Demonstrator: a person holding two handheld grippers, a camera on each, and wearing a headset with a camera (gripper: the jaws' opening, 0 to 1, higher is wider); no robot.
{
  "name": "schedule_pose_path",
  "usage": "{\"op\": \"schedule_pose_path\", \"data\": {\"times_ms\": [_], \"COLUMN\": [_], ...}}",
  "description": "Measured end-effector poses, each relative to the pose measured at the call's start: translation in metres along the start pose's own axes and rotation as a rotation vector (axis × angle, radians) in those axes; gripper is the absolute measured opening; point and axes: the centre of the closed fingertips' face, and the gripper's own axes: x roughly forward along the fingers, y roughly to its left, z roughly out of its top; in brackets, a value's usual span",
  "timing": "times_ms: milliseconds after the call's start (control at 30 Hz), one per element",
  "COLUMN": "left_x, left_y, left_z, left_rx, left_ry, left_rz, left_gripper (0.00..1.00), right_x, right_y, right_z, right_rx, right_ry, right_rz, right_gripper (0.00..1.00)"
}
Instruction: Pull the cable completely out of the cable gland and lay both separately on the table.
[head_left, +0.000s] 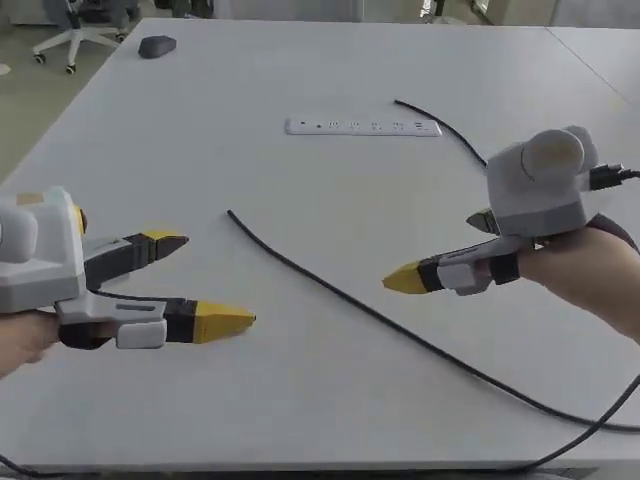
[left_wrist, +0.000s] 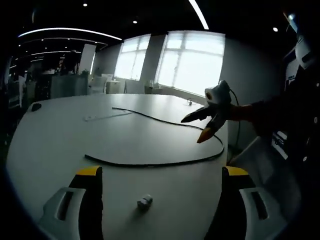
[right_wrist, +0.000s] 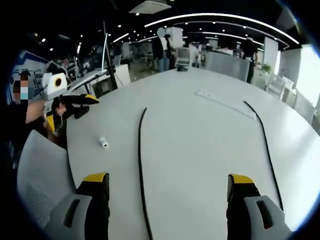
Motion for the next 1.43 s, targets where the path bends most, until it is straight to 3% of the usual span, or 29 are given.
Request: {"op": "schedule_pose_path", "data": {"times_ms": [333, 567, 733, 1200, 1433], "left_x": [-0.013, -0.017, -0.020, -0.021, -0.026], "left_y": [-0.014, -0.032, -0.039, -0.031, -0.030], "left_z": [0.007, 0.021, 0.029, 0.019, 0.021], "left_rx": [0.016, 0.041, 0.060, 0.052, 0.055], "left_ry": [0.027, 0.014, 0.014, 0.045, 0.036], "left_rz": [0.031, 0.013, 0.007, 0.020, 0.021], "left_gripper": [0.99, 0.99, 0.99, 0.99, 0.99], "right_x": [-0.059, -0.090, -0.103, -0.095, -0.095], "right_y": [-0.002, 0.017, 0.025, 0.024, 0.026], "right_z": [-0.020, -0.017, -0.015, -0.020, -0.016], "right_rx": [0.053, 0.008, -0.045, -0.078, -0.087], "right_ry": [-0.069, -0.117, -0.117, -0.063, -0.069], "right_rz": [-0.041, 0.006, 0.018, 0.027, 0.036], "right_gripper": [0.99, 0.99, 0.99, 0.97, 0.98]}}
